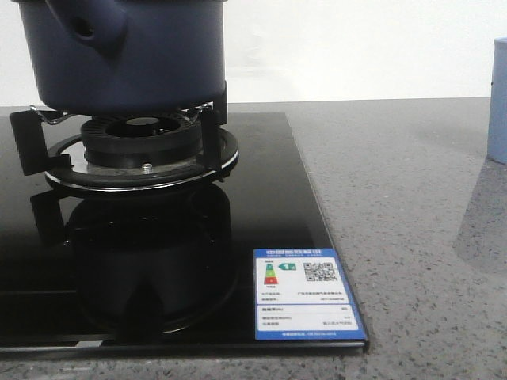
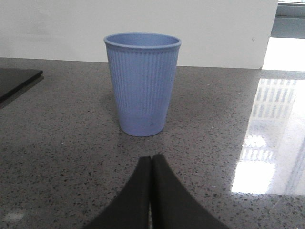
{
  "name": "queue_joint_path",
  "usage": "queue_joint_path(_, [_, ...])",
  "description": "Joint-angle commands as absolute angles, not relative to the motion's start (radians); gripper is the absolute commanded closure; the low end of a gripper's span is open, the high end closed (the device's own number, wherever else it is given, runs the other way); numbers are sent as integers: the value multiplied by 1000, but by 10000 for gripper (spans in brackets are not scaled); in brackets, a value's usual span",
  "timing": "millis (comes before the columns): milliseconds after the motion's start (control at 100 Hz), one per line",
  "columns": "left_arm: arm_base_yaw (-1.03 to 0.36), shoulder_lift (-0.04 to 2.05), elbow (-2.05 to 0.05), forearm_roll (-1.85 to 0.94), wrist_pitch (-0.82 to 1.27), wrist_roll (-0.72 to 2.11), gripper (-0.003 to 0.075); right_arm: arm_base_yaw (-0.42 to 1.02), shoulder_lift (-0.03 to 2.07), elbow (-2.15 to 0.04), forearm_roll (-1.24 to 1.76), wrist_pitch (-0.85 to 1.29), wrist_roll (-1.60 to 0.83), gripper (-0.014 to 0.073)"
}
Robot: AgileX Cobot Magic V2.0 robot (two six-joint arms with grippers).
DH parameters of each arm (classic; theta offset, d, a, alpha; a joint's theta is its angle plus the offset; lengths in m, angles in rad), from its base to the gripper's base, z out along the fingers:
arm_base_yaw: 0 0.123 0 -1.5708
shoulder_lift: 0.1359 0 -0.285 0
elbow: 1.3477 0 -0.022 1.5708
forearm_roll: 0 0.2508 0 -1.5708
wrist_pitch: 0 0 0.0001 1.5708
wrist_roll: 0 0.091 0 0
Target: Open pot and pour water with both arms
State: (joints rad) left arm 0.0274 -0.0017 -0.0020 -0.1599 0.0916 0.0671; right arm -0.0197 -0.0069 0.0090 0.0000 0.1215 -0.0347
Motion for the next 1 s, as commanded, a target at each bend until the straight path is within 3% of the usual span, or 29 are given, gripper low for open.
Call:
queue_joint_path(0, [30,-27,13,-169,10,56,736,-17,-30,26,-11,39,-38,656])
queue_joint_path(400, [30,-27,13,-191,10,56,736,-17,-30,26,55,28,-36,656])
queue_joint_path(990, [30,-27,-27,-782,12,56,736,-17,-30,2,590,21,-36,655])
